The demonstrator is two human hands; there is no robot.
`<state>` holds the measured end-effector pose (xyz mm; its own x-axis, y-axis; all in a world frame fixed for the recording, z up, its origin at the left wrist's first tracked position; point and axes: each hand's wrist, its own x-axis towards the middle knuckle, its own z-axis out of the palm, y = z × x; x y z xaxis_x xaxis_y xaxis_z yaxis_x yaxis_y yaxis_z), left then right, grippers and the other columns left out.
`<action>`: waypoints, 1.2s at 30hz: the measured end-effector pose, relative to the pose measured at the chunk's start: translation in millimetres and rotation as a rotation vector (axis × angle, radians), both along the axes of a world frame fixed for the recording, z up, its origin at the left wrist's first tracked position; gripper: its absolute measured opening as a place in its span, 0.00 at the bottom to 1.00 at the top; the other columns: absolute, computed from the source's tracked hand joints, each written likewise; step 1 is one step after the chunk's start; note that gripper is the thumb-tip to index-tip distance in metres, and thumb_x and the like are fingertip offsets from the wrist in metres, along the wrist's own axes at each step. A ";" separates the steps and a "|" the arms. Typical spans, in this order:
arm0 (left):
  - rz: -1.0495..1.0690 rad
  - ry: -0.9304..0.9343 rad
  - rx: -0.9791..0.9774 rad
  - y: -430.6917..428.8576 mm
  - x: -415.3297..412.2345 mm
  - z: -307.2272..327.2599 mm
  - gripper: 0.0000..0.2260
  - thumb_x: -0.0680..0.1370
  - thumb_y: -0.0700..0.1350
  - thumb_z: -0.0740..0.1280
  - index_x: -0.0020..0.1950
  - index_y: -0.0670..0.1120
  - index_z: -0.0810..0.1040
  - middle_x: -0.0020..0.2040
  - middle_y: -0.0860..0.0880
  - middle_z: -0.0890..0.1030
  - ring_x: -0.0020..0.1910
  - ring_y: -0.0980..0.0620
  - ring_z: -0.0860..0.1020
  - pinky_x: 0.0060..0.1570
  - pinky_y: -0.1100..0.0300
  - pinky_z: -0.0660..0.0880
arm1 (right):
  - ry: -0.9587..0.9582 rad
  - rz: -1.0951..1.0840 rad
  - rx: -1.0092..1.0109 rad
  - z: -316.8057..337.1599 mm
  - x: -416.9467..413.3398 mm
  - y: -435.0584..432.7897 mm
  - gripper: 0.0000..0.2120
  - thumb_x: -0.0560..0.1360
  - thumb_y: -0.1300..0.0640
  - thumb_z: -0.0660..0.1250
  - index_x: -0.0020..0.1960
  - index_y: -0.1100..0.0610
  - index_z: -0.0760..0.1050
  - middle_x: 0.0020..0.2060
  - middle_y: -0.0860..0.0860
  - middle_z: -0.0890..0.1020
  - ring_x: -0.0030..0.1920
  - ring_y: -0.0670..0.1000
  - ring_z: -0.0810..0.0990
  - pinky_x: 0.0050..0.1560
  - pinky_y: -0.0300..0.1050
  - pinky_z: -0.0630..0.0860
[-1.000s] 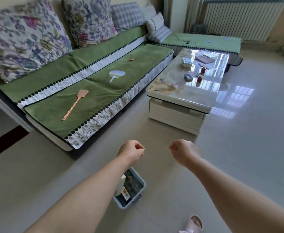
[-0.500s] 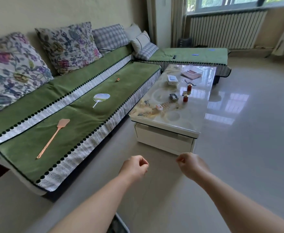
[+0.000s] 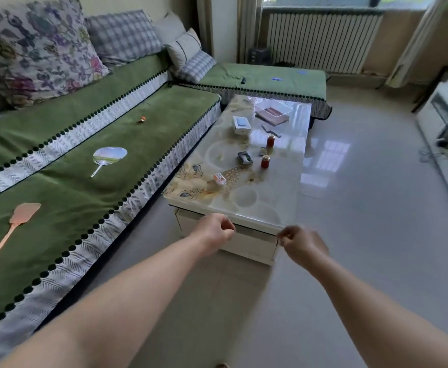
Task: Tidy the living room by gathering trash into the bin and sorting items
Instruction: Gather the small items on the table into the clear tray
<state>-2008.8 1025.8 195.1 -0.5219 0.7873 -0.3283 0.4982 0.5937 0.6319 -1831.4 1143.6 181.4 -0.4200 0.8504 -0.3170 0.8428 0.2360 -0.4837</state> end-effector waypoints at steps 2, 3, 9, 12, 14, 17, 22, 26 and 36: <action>-0.055 0.005 0.005 40.8 -11.8 2.1 0.02 0.77 0.46 0.68 0.48 0.50 0.80 0.47 0.51 0.83 0.48 0.51 0.80 0.50 0.57 0.78 | 0.000 -0.042 0.011 1.2 -7.5 32.4 0.10 0.77 0.53 0.62 0.51 0.44 0.81 0.51 0.47 0.83 0.49 0.51 0.80 0.49 0.43 0.76; -0.071 0.009 0.009 55.0 -13.9 5.1 0.03 0.77 0.46 0.68 0.49 0.50 0.80 0.48 0.51 0.83 0.48 0.52 0.80 0.51 0.58 0.77 | -0.006 -0.050 0.019 2.7 -8.9 43.9 0.10 0.77 0.52 0.62 0.51 0.43 0.81 0.51 0.47 0.83 0.50 0.51 0.80 0.50 0.44 0.77; -0.160 -0.028 0.000 162.0 -12.9 -2.2 0.05 0.78 0.47 0.67 0.51 0.50 0.81 0.49 0.51 0.83 0.48 0.51 0.81 0.52 0.53 0.79 | -0.001 -0.112 0.041 -0.2 -4.2 136.8 0.11 0.78 0.49 0.60 0.53 0.44 0.80 0.51 0.46 0.84 0.50 0.51 0.81 0.49 0.45 0.77; -0.166 0.012 0.001 217.7 -3.8 -10.1 0.06 0.78 0.47 0.67 0.51 0.49 0.82 0.50 0.50 0.83 0.49 0.51 0.80 0.53 0.54 0.78 | 0.023 -0.106 0.026 -6.7 1.8 192.8 0.11 0.78 0.49 0.60 0.53 0.46 0.81 0.49 0.47 0.84 0.48 0.52 0.81 0.50 0.47 0.78; -0.144 0.038 0.003 252.7 0.2 -11.7 0.06 0.77 0.46 0.67 0.51 0.48 0.83 0.50 0.50 0.84 0.50 0.51 0.80 0.54 0.56 0.77 | 0.030 -0.078 0.016 -9.1 4.1 230.7 0.11 0.78 0.49 0.60 0.53 0.47 0.81 0.49 0.47 0.84 0.48 0.51 0.82 0.51 0.47 0.78; -0.067 0.041 -0.011 313.3 8.8 -14.8 0.06 0.77 0.46 0.67 0.51 0.47 0.82 0.51 0.49 0.83 0.51 0.49 0.80 0.55 0.56 0.76 | 0.053 -0.052 0.010 -9.5 13.2 299.9 0.11 0.78 0.50 0.60 0.53 0.47 0.80 0.48 0.48 0.84 0.48 0.51 0.82 0.51 0.47 0.78; 0.077 0.056 -0.046 395.5 11.8 -9.0 0.05 0.76 0.45 0.68 0.49 0.47 0.82 0.49 0.49 0.83 0.51 0.49 0.80 0.53 0.57 0.76 | 0.054 0.047 -0.071 -0.7 16.0 400.8 0.10 0.79 0.48 0.61 0.52 0.47 0.80 0.46 0.47 0.84 0.48 0.51 0.82 0.52 0.49 0.78; 0.124 0.062 -0.081 440.0 6.0 -6.5 0.06 0.76 0.46 0.68 0.50 0.48 0.82 0.49 0.49 0.83 0.51 0.49 0.80 0.54 0.56 0.77 | 0.078 0.112 -0.091 -2.6 -8.7 466.3 0.10 0.78 0.48 0.61 0.52 0.46 0.80 0.48 0.46 0.84 0.49 0.50 0.82 0.53 0.47 0.78; 0.250 0.064 -0.041 568.3 -79.6 -22.3 0.05 0.77 0.44 0.67 0.50 0.49 0.81 0.45 0.50 0.82 0.46 0.52 0.79 0.42 0.64 0.71 | 0.035 0.219 -0.071 -24.4 -105.2 607.6 0.09 0.77 0.49 0.62 0.51 0.45 0.80 0.49 0.46 0.84 0.49 0.50 0.82 0.53 0.46 0.78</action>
<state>-2088.4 1594.2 172.9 -0.7194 0.6177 -0.3178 0.3705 0.7282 0.5766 -1936.6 1751.3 157.1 -0.6040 0.7135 -0.3551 0.7576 0.3759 -0.5336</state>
